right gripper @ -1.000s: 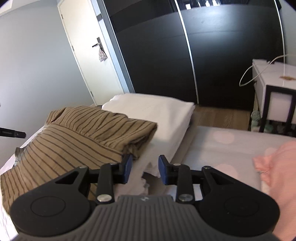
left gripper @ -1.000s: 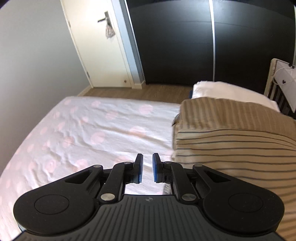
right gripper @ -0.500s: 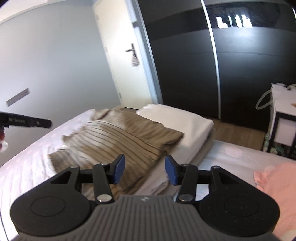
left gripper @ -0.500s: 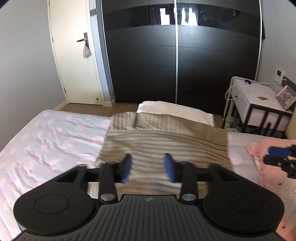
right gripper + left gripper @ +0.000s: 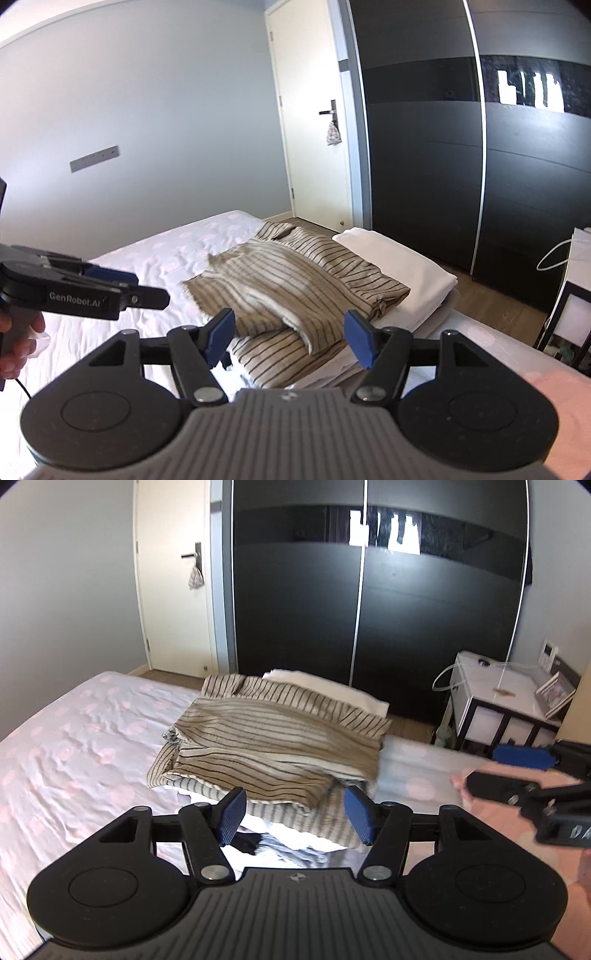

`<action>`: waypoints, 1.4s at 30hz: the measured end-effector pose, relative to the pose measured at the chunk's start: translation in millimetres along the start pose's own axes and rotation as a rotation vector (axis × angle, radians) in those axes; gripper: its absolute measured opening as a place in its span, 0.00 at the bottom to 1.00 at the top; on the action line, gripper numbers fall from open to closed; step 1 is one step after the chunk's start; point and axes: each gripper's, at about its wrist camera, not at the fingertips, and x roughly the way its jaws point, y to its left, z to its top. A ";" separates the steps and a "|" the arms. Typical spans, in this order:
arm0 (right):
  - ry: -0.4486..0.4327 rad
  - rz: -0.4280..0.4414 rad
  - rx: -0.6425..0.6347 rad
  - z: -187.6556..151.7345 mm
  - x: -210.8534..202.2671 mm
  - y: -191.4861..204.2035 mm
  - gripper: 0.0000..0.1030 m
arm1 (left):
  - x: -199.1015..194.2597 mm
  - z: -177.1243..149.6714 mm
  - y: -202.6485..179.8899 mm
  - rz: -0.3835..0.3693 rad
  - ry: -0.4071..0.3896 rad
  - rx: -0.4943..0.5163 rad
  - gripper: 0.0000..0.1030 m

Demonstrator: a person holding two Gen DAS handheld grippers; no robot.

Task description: Fold clothes

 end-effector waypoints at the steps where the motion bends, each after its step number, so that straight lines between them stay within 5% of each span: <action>1: -0.001 0.005 0.002 -0.5 -4.9 0.5 0.68 | -5.0 -1.4 -3.9 0.009 -0.008 -0.002 0.56; 8: -0.002 0.055 -0.014 -1.6 -22.0 8.5 0.74 | -32.7 -17.3 -24.1 0.050 -0.062 -0.044 0.72; 20: 0.053 0.086 -0.091 -15.6 -11.0 38.3 0.77 | -32.2 -64.2 -0.1 0.223 -0.124 -0.145 0.76; 42: 0.104 0.110 -0.204 -36.9 3.0 65.4 0.80 | -29.0 -79.5 3.6 0.156 -0.157 -0.227 0.77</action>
